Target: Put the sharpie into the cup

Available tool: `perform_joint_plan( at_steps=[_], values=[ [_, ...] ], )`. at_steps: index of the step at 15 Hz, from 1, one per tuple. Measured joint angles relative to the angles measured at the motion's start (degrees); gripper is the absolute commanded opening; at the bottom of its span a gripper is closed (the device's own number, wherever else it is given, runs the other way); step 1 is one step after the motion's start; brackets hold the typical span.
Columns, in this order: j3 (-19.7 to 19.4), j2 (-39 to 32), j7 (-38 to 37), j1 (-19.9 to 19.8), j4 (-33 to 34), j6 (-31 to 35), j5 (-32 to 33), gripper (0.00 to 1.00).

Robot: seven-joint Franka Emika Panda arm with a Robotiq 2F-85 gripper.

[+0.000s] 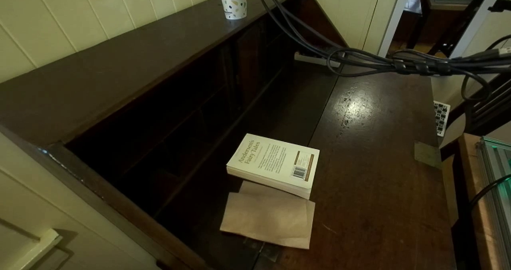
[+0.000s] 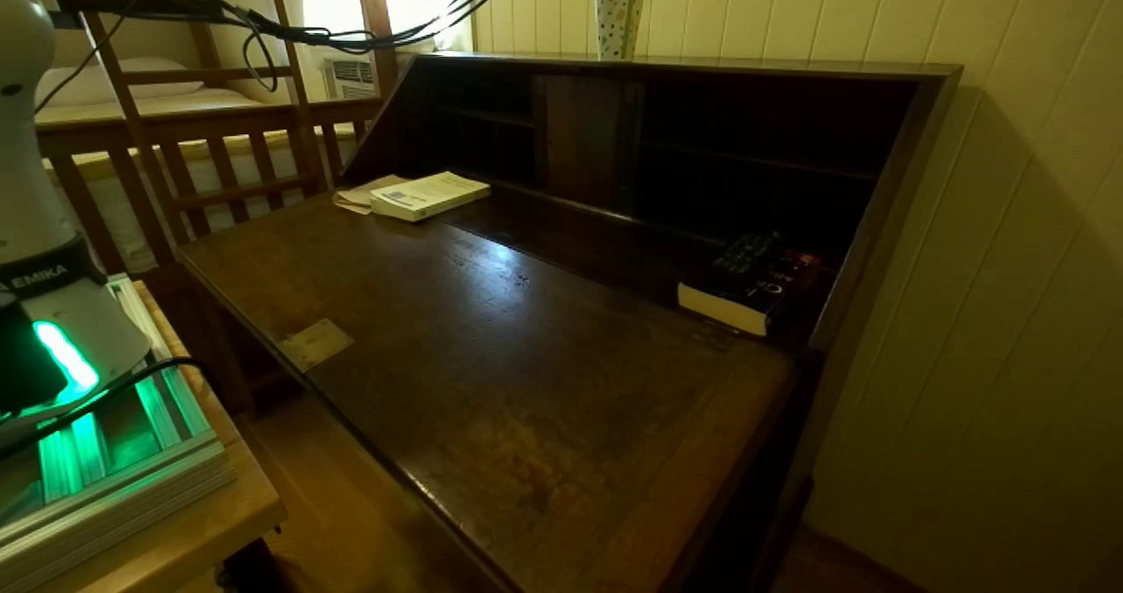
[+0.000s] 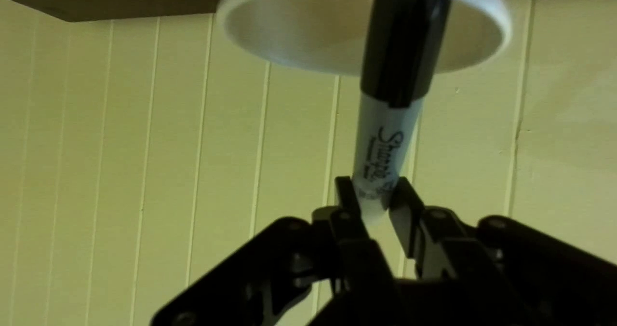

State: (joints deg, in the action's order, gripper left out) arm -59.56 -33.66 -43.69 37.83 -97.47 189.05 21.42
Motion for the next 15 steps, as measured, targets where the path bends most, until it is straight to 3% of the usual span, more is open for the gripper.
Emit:
perform_joint_plan(
  at_steps=[15],
  values=[
    [-9.36, -3.46, -6.19, 8.37, -4.66, 0.0, -0.01, 0.06]
  ],
)
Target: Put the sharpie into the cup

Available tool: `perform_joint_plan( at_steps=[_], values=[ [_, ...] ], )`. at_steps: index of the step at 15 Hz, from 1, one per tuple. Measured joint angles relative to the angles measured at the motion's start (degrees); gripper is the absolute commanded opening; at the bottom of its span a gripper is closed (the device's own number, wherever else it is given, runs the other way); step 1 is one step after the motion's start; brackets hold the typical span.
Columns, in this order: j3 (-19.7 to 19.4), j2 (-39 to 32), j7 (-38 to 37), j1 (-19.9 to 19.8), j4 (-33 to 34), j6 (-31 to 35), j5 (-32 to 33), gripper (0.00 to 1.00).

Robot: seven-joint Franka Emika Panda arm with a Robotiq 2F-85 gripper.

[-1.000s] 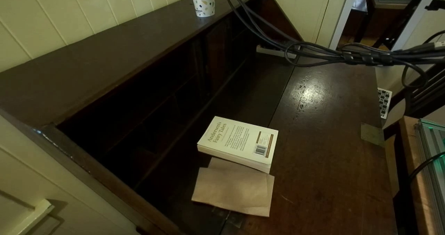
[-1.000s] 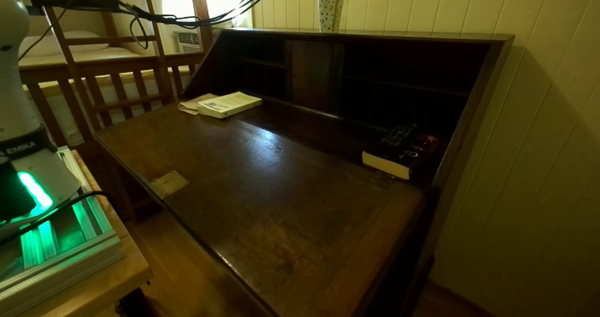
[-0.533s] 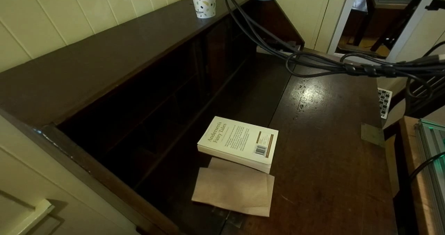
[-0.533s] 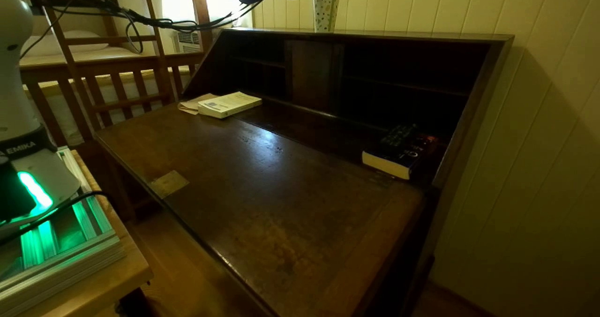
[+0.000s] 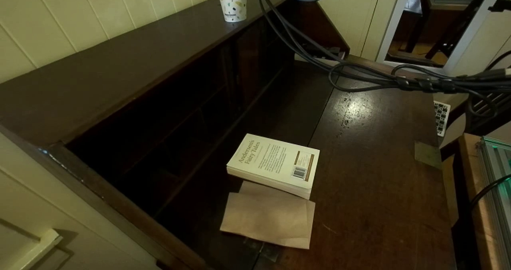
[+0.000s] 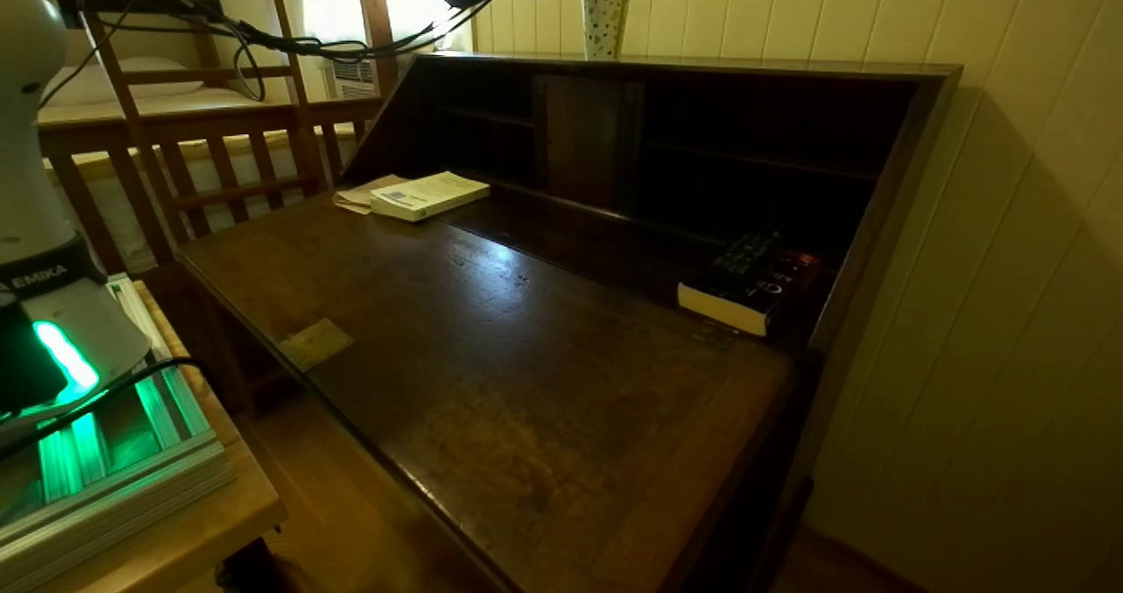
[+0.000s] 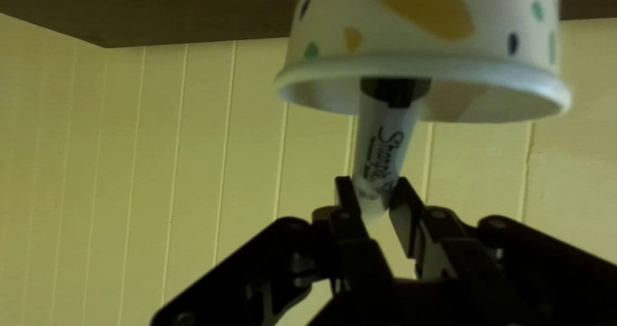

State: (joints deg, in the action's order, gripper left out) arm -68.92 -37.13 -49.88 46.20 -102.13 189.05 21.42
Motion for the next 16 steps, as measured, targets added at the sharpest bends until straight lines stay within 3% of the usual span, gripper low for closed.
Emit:
perform_joint_plan(
  at_steps=[3, 11, 12, 13, 15, 16],
  values=[
    [-1.93, -0.62, -0.61, 1.85, -0.61, 0.0, 0.0, 0.06],
    [-1.36, -3.49, 17.25, 5.18, -4.35, 0.25, -24.78, 0.09],
    [-1.12, -3.79, 18.92, 5.21, -4.42, 0.25, -26.86, 0.26],
    [-1.08, -4.1, 19.25, 5.21, -4.43, 0.25, -27.25, 0.5],
    [-0.98, -4.49, 19.95, 5.21, -4.45, 0.25, -28.4, 0.53],
    [-0.95, -4.6, 20.39, 5.21, -4.46, 0.25, -28.84, 0.6]
  ],
)
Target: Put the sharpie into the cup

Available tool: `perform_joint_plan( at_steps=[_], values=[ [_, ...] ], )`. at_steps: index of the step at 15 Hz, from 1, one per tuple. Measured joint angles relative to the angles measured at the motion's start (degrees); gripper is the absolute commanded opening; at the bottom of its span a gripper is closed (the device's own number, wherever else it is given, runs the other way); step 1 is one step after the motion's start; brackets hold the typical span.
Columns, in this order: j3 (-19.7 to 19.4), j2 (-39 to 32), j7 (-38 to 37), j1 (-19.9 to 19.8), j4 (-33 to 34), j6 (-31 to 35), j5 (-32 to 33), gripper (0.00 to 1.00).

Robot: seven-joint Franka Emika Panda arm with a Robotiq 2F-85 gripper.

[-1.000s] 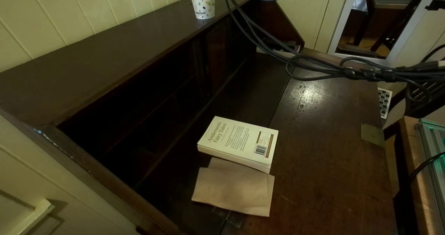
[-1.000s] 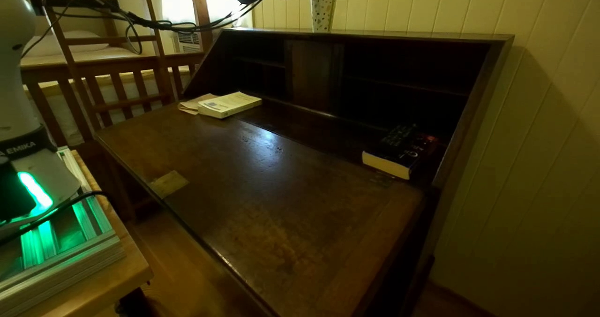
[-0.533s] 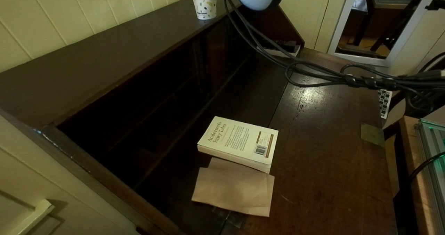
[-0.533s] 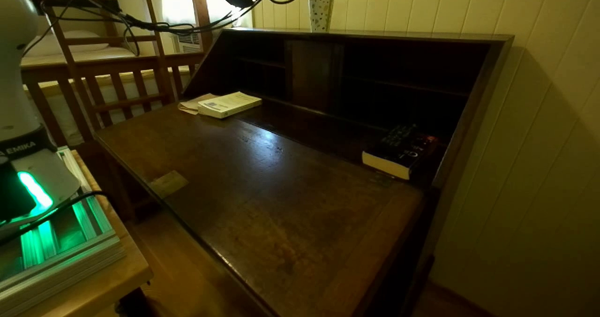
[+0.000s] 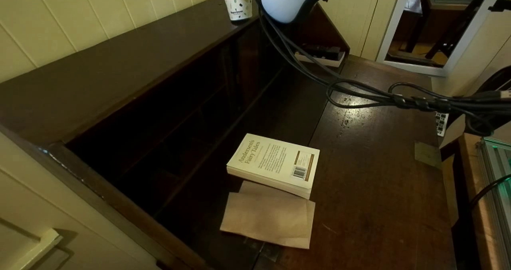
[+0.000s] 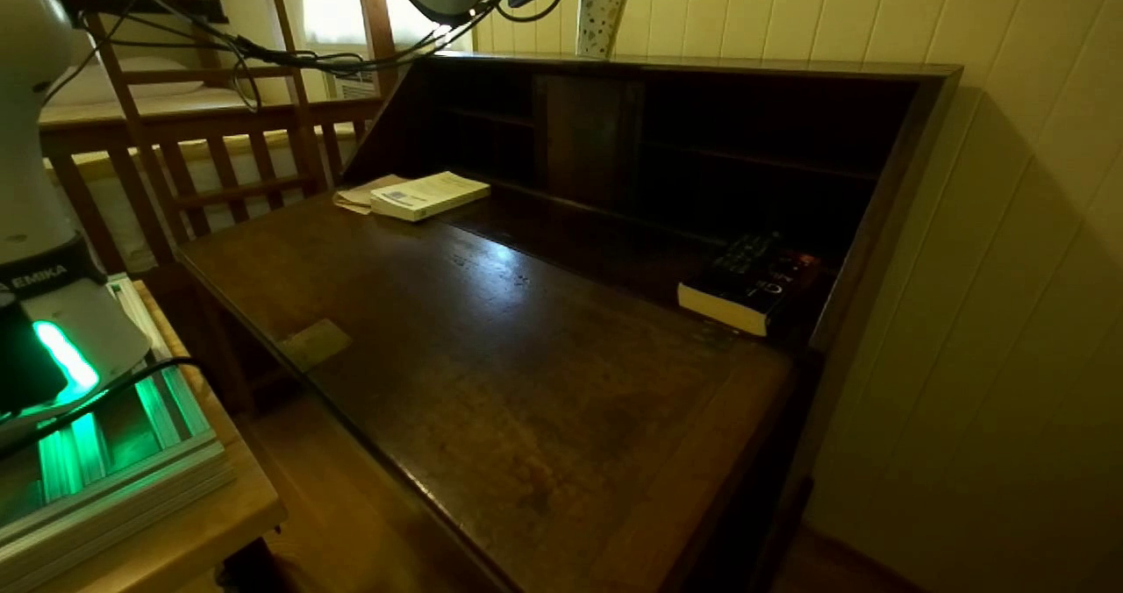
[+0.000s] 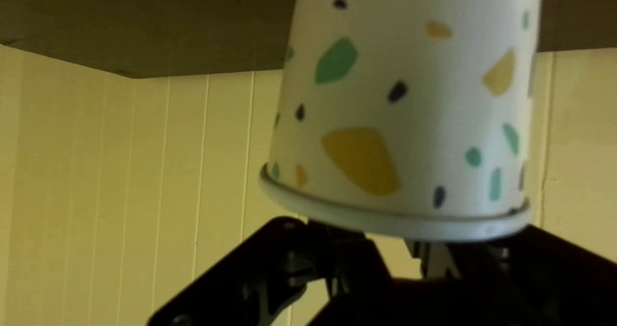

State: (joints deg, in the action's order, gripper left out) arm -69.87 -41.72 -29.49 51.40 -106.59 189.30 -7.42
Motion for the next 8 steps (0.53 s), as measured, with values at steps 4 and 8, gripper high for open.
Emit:
perform_joint_plan(
  at_steps=[4, 8],
  values=[
    [-0.03, -0.04, -0.02, 0.06, 0.0, 0.0, 0.0, 0.86],
    [-0.37, -0.03, 0.62, 0.53, 0.0, 0.0, -1.1, 1.0]
  ],
)
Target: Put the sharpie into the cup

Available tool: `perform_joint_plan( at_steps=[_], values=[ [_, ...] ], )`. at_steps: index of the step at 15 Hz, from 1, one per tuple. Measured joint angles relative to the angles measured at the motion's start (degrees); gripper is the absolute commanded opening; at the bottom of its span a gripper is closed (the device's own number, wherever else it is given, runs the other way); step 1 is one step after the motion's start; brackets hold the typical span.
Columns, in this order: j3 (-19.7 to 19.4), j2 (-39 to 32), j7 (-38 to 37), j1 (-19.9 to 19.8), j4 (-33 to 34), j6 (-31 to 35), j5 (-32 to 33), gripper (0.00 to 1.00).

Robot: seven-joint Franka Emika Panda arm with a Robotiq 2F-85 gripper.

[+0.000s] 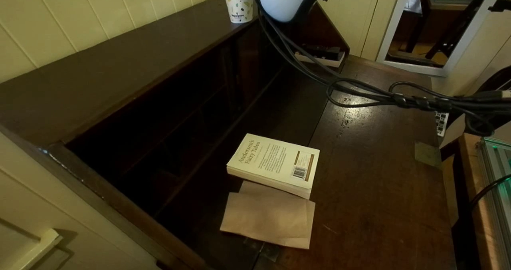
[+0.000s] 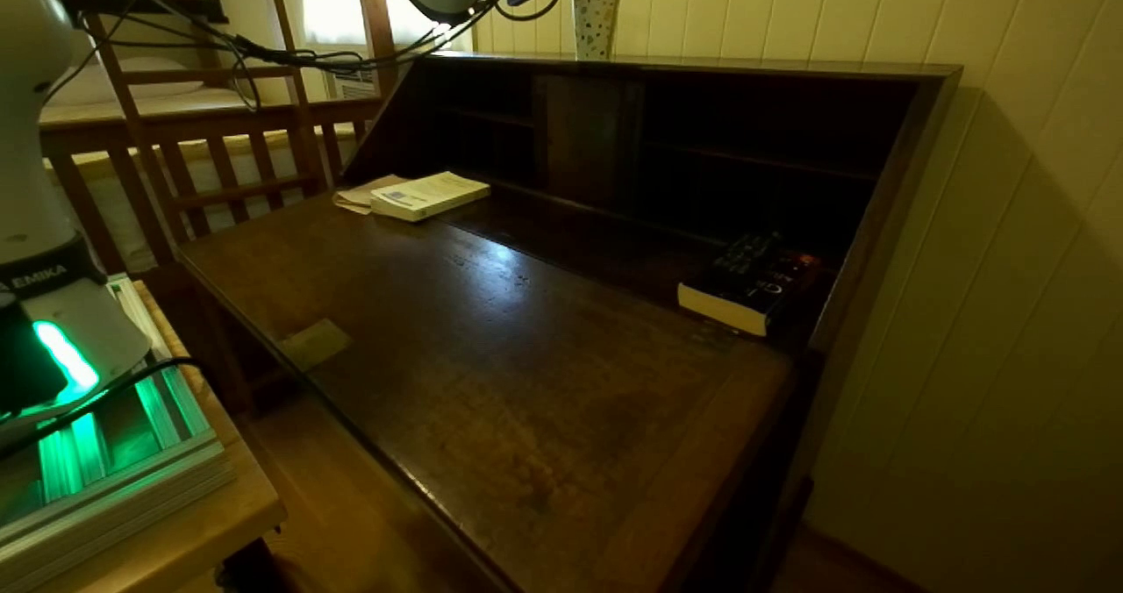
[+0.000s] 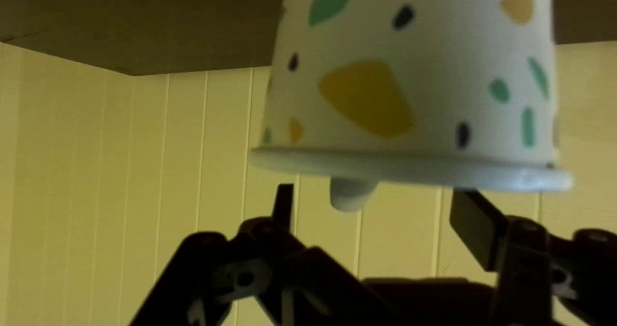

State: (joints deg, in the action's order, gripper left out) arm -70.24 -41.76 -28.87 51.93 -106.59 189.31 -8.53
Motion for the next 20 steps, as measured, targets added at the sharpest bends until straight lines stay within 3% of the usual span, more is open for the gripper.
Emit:
perform_joint_plan(
  at_steps=[12, 20],
  values=[
    [-3.11, 1.06, 1.89, 3.05, -0.01, -0.05, -2.51, 1.0],
    [-6.05, 9.6, 7.71, 7.13, -1.51, -5.99, -1.79, 1.0]
  ],
)
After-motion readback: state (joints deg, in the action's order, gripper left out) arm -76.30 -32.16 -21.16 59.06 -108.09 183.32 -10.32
